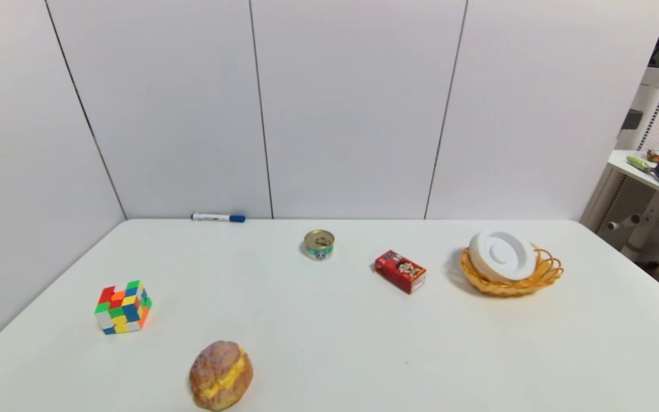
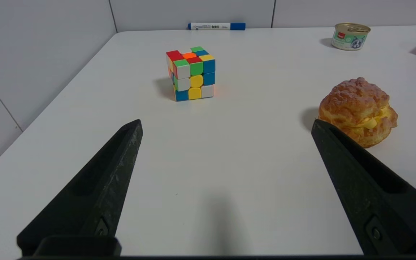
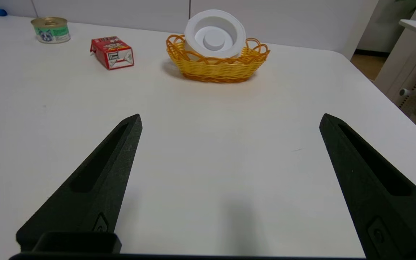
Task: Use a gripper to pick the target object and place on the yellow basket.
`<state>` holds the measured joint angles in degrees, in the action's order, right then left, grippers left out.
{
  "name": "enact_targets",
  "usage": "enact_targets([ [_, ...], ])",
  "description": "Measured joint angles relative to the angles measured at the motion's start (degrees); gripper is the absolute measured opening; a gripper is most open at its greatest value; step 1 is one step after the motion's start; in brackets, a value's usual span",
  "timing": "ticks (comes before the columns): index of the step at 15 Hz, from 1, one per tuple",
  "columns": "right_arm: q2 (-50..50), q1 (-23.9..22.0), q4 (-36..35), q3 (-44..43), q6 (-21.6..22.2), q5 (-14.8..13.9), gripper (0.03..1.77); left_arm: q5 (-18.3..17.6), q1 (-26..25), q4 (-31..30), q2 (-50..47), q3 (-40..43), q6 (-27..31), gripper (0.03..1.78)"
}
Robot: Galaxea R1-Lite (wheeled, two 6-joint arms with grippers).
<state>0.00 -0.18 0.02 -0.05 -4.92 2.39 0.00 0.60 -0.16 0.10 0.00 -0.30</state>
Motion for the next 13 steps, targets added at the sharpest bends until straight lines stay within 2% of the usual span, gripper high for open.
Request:
enact_targets([
  [3,-0.11,0.00,-0.02,0.02,3.11,-1.05,1.69,-0.02,0.00,0.00,0.00,-0.02,0.00,1.69],
  [13,-0.11,0.00,-0.10,0.05,4.90,-2.44,1.69,0.00,0.00,0.00,0.00,0.00,-0.02,1.69],
])
